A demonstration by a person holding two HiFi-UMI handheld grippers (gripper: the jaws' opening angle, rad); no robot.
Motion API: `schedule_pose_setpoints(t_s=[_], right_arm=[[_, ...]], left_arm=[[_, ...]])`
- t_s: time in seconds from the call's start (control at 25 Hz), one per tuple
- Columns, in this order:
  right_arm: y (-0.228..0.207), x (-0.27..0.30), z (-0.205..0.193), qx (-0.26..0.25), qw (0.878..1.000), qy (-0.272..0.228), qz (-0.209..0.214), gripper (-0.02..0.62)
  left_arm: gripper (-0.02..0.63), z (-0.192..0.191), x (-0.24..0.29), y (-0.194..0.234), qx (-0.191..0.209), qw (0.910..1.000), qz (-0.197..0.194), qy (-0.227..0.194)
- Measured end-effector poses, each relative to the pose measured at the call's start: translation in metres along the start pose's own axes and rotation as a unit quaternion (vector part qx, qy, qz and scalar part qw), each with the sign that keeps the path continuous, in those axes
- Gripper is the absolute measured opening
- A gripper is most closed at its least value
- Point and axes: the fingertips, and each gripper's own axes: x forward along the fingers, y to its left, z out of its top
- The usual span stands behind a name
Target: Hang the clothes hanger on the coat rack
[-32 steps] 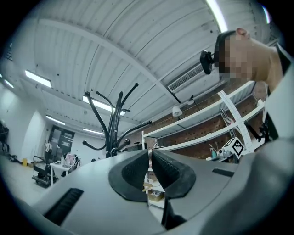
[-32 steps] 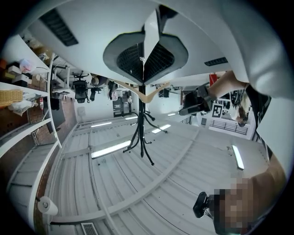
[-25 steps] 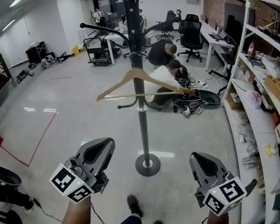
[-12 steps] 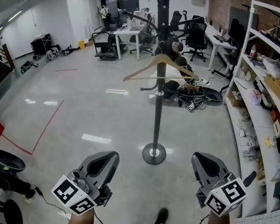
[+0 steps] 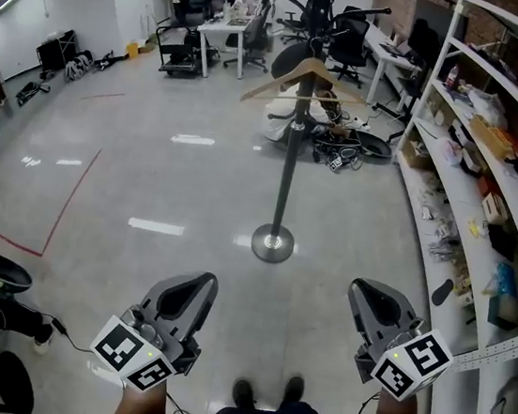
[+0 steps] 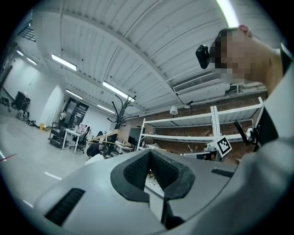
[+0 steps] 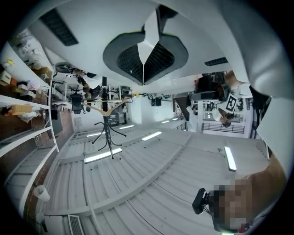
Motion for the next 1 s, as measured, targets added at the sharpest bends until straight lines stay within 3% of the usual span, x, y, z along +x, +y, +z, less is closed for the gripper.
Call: schedule_pose_setpoints(t_s=[0.36,0.56,0.8,1.0], right_arm=[[0.028,-0.075,0.008,-0.007,1.0,-0.023,0.007,0.009],[0.033,-0.156,-0.009,-0.01,1.0,-0.021,0.013,0.008],[0.038,-0.243,-0.042,0.002,1.0,-0.013,0.026,0.008],[0.051,-0.29,-0.041,0.013,0.999,-0.024,0.027,0.008]], left_arm=[[0.0,-0.003,-0.031,-0.076,0.024,0.9997,-0.001,0.006],[0.0,-0.014,-0.05,-0.158,0.052,0.9984,0.002,0.023],[0.0,-0.048,-0.071,-0.243,0.044,0.9977,0.012,0.05],[0.001,-0.053,-0.09,-0.299,0.055,0.9957,-0.002,0.075]])
